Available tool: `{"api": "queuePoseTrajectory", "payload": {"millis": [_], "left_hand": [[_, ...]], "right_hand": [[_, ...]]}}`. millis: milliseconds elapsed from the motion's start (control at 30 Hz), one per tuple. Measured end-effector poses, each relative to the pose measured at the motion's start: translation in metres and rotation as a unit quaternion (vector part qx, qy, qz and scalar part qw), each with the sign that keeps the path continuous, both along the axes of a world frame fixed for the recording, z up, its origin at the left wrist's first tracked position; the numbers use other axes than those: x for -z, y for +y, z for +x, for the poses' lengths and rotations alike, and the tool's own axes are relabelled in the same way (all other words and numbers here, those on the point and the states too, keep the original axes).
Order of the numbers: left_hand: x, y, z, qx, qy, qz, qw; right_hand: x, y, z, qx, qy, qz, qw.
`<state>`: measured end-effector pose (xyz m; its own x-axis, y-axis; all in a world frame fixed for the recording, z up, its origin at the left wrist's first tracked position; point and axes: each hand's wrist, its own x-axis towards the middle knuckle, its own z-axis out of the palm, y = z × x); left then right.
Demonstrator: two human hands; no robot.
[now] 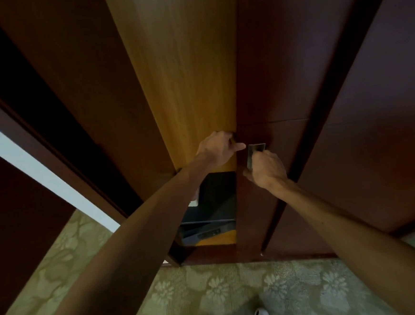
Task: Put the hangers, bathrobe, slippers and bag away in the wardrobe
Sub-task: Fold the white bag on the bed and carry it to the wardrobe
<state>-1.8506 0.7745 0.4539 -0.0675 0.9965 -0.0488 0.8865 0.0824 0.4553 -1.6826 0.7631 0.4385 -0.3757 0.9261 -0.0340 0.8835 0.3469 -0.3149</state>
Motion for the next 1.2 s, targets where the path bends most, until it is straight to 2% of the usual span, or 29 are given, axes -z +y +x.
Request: {"api": "queuePoseTrajectory", "payload": {"millis": [167, 800, 1067, 1200], "left_hand": [[-0.009, -0.019, -0.038, 0.001, 0.029, -0.011, 1.0], [-0.005, -0.095, -0.19, -0.098, -0.04, -0.017, 0.994], [-0.019, -0.119, -0.22, -0.134, 0.018, -0.033, 0.99], [-0.03, -0.132, -0.22, -0.18, 0.074, -0.003, 0.981]], "right_hand": [[-0.001, -0.017, -0.038, -0.007, -0.008, -0.003, 1.0], [0.008, -0.07, -0.199, -0.077, -0.02, -0.012, 0.997], [0.013, -0.08, -0.247, -0.086, -0.035, -0.018, 0.996], [0.016, -0.084, -0.266, -0.061, 0.005, -0.041, 0.997]]}}
